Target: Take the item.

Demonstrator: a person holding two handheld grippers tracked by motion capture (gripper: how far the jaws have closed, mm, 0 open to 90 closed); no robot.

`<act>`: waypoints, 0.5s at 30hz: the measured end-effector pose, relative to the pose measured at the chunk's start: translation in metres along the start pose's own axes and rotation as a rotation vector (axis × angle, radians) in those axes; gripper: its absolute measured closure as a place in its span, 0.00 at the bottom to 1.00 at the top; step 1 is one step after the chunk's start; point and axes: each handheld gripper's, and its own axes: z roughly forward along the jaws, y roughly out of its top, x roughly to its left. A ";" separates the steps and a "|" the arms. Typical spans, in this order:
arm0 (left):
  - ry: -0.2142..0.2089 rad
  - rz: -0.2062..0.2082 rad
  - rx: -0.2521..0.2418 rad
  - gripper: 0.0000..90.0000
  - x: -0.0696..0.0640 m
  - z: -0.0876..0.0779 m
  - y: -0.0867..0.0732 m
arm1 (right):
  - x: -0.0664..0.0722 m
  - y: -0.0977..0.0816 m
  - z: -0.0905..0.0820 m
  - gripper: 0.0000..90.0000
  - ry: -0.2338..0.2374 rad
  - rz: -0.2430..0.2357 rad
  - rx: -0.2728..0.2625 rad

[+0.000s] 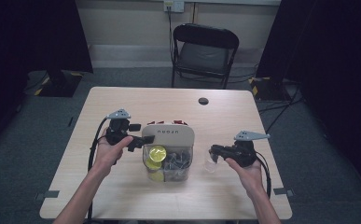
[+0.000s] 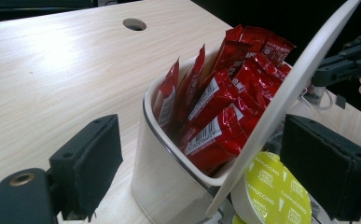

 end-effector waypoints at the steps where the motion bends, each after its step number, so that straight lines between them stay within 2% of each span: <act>1: 0.000 0.000 0.000 0.14 0.000 0.000 0.000 | 0.000 0.000 -0.001 0.91 -0.005 0.000 -0.001; 7: -0.001 0.004 0.003 0.14 0.000 0.000 0.000 | 0.000 0.000 -0.003 0.84 -0.012 0.019 -0.021; 15: 0.001 0.003 0.000 0.14 0.000 0.000 0.000 | 0.001 0.000 -0.010 0.82 -0.027 0.014 -0.034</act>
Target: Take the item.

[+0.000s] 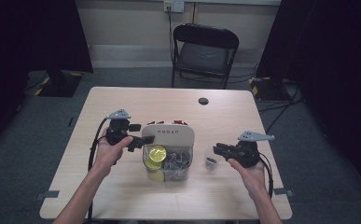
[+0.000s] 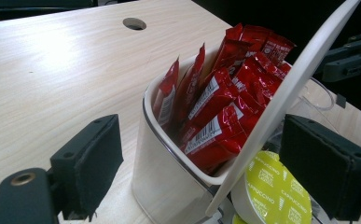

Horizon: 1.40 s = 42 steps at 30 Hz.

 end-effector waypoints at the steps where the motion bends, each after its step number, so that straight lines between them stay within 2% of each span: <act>1: 0.001 0.004 0.002 0.14 0.000 0.000 0.000 | 0.000 0.000 -0.001 0.82 -0.003 -0.001 -0.003; 10: -0.004 -0.005 -0.007 0.15 0.001 -0.002 0.000 | -0.003 -0.019 -0.023 0.81 -0.042 0.026 -0.010; 17: -0.003 0.000 -0.005 0.15 0.001 -0.003 0.000 | -0.008 -0.037 -0.035 0.73 -0.088 0.043 0.025; 26: 0.000 -0.006 -0.024 0.17 0.001 -0.007 0.000 | -0.021 -0.067 -0.026 0.52 -0.175 0.053 0.104; 32: 0.003 -0.006 -0.021 0.17 0.002 -0.009 0.000 | -0.028 -0.077 -0.015 0.31 -0.241 0.063 0.171; 36: 0.012 0.001 -0.024 0.18 0.003 -0.014 0.000 | -0.031 -0.081 -0.008 0.26 -0.301 0.057 0.221; 39: 0.016 0.000 -0.040 0.18 0.006 -0.019 0.000 | -0.034 -0.084 -0.005 0.26 -0.315 0.059 0.230; 42: 0.018 -0.008 -0.040 0.18 0.009 -0.023 -0.001 | -0.036 -0.086 -0.002 0.22 -0.354 0.063 0.252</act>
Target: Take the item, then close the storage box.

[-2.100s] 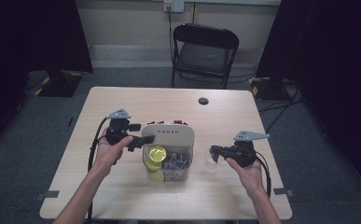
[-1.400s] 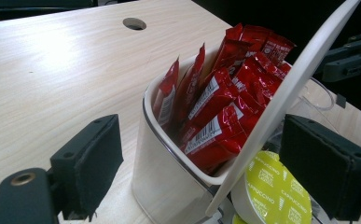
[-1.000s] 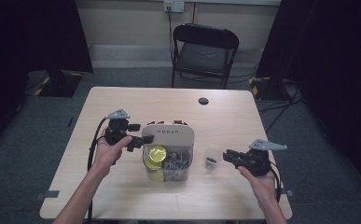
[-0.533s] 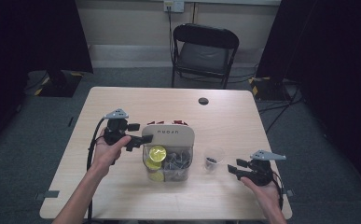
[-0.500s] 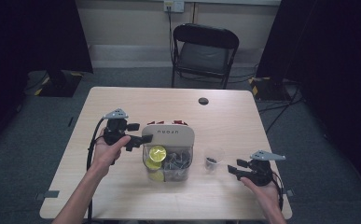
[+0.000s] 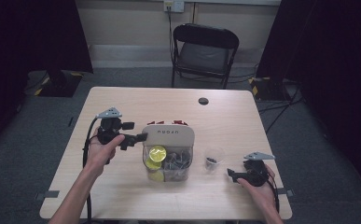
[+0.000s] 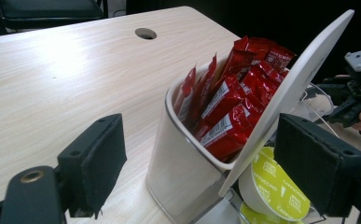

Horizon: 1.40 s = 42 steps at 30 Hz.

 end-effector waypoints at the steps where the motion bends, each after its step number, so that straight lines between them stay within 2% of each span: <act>1: 0.001 -0.002 0.001 0.18 0.001 -0.001 0.000 | 0.000 0.000 0.001 0.23 -0.001 -0.006 0.005; 8: 0.001 -0.013 -0.025 0.19 0.008 -0.013 0.001 | 0.000 -0.002 0.004 0.20 -0.033 -0.024 -0.004; 10: 0.000 -0.017 -0.029 0.19 0.010 -0.017 0.001 | 0.001 -0.004 0.006 0.15 -0.062 -0.040 -0.012; 13: -0.012 -0.026 -0.030 0.20 0.015 -0.023 0.001 | 0.000 -0.005 0.007 0.14 -0.063 -0.032 -0.027; 16: -0.004 -0.020 -0.026 0.20 0.017 -0.025 0.000 | 0.000 -0.007 0.009 0.12 -0.068 -0.033 -0.052; 22: 0.033 -0.042 -0.043 0.20 0.023 -0.021 0.001 | 0.000 -0.007 0.009 0.11 -0.071 -0.030 -0.055; 26: 0.058 -0.070 -0.081 0.20 0.024 -0.015 0.005 | 0.000 -0.007 0.009 0.11 -0.072 -0.031 -0.055; 34: 0.045 -0.066 -0.053 0.20 0.017 0.002 0.004 | 0.000 -0.007 0.009 0.12 -0.072 -0.032 -0.055; 42: 0.051 -0.062 -0.065 0.21 0.013 0.001 0.004 | 0.001 -0.008 0.009 0.12 -0.075 -0.030 -0.056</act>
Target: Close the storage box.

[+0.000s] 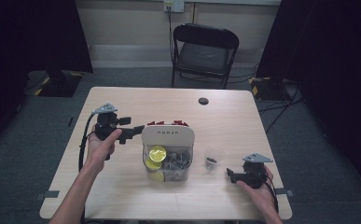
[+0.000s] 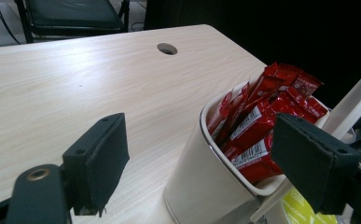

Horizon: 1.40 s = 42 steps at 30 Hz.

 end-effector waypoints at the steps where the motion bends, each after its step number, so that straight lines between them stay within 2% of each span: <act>1: -0.005 -0.002 0.002 0.21 0.001 0.000 0.000 | 0.000 0.000 0.000 0.12 0.000 0.000 0.000; 5: -0.011 0.003 0.006 0.24 -0.001 -0.001 0.000 | 0.000 0.000 0.000 0.12 0.000 0.000 0.000; 7: -0.040 0.001 0.004 0.26 -0.002 -0.003 0.001 | 0.000 0.000 0.000 0.12 0.000 0.000 0.000; 10: -0.037 0.006 0.005 0.23 -0.004 -0.004 0.001 | 0.000 0.000 0.000 0.12 0.001 0.001 0.001; 13: -0.053 0.013 0.005 0.23 -0.005 -0.004 0.001 | 0.000 0.000 0.000 0.12 0.001 0.001 0.001; 21: -0.047 0.016 0.013 0.22 -0.009 -0.004 0.002 | 0.000 0.000 0.000 0.12 0.002 -0.002 0.000; 27: -0.062 0.030 0.013 0.22 -0.014 -0.002 0.005 | 0.000 0.000 0.000 0.12 0.003 -0.002 0.000; 33: -0.062 0.034 0.028 0.22 -0.014 0.000 0.004 | 0.000 0.000 0.000 0.12 0.004 -0.003 0.001; 42: -0.087 0.031 0.022 0.21 -0.019 0.000 0.001 | -0.001 0.001 0.001 0.12 0.008 -0.004 -0.002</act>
